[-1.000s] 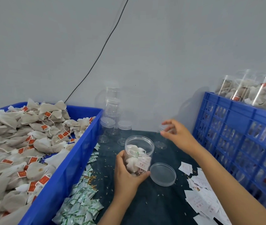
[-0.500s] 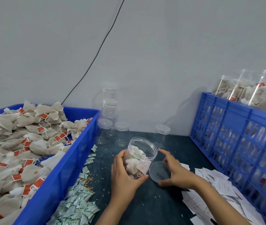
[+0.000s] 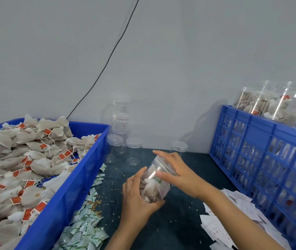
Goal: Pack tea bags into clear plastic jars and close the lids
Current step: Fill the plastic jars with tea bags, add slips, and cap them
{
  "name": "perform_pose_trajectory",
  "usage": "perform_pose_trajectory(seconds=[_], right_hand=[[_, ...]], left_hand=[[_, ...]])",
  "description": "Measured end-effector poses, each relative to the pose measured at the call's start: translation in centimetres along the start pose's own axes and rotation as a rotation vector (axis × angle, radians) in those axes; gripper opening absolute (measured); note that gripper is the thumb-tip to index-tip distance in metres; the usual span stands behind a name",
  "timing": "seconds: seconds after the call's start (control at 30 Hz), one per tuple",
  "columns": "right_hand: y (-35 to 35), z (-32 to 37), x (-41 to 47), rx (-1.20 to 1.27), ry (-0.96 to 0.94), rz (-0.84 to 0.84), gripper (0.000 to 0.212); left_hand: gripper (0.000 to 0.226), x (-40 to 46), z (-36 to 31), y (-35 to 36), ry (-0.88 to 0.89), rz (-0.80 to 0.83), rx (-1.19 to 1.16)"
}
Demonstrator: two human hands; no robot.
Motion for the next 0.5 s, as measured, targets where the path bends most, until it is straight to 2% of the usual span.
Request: perform_pose_trajectory(seconds=[0.1, 0.23, 0.3, 0.37, 0.47, 0.5], right_hand=[[-0.3, 0.2, 0.2, -0.043, -0.020, -0.128, 0.049], [-2.1, 1.4, -0.1, 0.158, -0.102, -0.288, 0.049], [-2.2, 1.6, 0.0, 0.248, -0.107, -0.296, 0.053], [-1.9, 2.0, 0.1, 0.230, -0.095, -0.274, 0.057], [-1.8, 2.8, -0.1, 0.079, -0.123, -0.289, 0.070], [-1.9, 3.2, -0.2, 0.034, -0.145, -0.301, 0.072]], left_hand=[[0.103, 0.2, 0.6, -0.1, -0.043, 0.020, -0.159], [0.110, 0.5, 1.0, -0.8, -0.067, 0.005, -0.635], [0.104, 0.6, 0.4, -0.2, -0.069, 0.071, -0.853], [0.096, 0.4, 0.1, 0.7, -0.127, 0.126, -1.034], [0.104, -0.1, 0.1, 2.0, -0.264, 0.196, -1.077], [0.097, -0.3, 0.6, 2.2, -0.315, 0.202, -1.066]])
Point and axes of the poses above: each hand's wrist, its own x-axis towards the middle knuckle, its own y-axis out of the palm, z = x × y, the point moved 10 cm from there along x, towards the middle knuckle, and after that the axes turned 8 degrees about z, right-handed, at the moved point
